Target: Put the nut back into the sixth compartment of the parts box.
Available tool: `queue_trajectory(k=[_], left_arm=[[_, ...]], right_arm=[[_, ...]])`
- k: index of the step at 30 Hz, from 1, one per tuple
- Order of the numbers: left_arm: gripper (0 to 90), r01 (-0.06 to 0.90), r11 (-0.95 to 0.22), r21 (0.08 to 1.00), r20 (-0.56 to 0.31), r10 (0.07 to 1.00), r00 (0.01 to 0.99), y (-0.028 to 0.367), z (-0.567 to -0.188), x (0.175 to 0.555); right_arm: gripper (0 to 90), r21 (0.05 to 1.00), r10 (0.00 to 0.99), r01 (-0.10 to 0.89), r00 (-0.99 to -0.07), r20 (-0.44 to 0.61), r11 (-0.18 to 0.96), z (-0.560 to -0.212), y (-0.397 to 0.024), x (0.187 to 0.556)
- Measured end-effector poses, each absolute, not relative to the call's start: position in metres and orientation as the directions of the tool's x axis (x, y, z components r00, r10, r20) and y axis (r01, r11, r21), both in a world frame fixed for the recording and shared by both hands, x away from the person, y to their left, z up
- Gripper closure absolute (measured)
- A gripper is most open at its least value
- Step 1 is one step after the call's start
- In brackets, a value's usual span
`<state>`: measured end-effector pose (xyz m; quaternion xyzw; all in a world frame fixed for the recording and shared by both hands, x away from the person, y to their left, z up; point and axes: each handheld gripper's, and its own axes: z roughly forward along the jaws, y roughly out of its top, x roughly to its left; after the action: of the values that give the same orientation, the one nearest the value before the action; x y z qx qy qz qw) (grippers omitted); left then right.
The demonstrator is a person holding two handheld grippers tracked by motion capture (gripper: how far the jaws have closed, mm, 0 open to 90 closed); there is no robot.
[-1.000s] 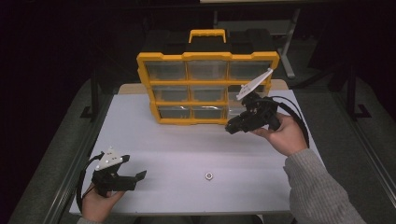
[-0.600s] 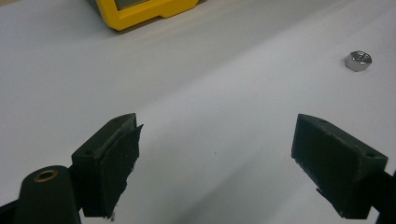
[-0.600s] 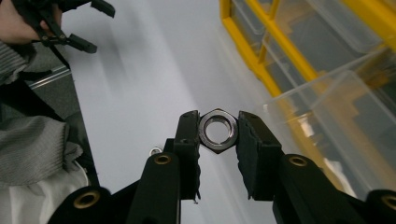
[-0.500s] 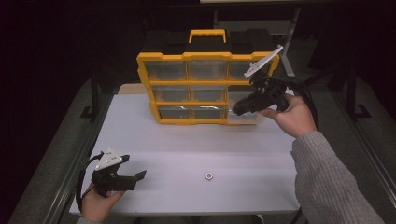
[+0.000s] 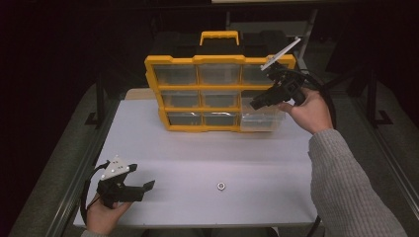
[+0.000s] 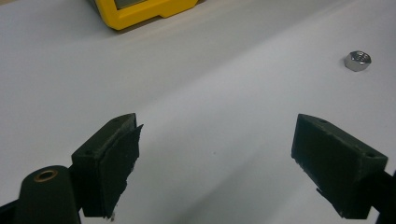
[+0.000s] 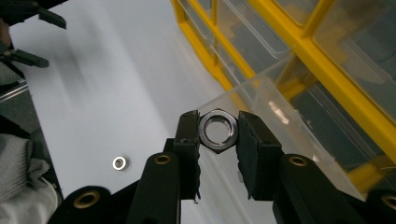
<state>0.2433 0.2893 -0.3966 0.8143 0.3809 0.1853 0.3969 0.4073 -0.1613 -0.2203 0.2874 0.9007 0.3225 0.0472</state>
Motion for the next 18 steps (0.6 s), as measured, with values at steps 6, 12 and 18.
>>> queue_trajectory(k=[6,12,18], left_arm=[[14.7,0.474,-0.394,0.787,-0.003,0.767,0.642,0.289,-0.396,0.242],[14.7,0.481,-0.381,0.789,-0.016,0.771,0.637,0.288,-0.397,0.243],[14.7,0.481,-0.383,0.789,-0.014,0.770,0.638,0.288,-0.397,0.243]], right_arm=[[68.9,0.593,0.572,0.517,-0.813,0.112,0.618,-0.234,-0.161,0.419],[68.9,0.581,0.585,0.540,-0.801,0.131,0.609,-0.248,-0.161,0.428],[68.2,0.574,0.590,0.552,-0.795,0.143,0.605,-0.255,-0.162,0.431]])
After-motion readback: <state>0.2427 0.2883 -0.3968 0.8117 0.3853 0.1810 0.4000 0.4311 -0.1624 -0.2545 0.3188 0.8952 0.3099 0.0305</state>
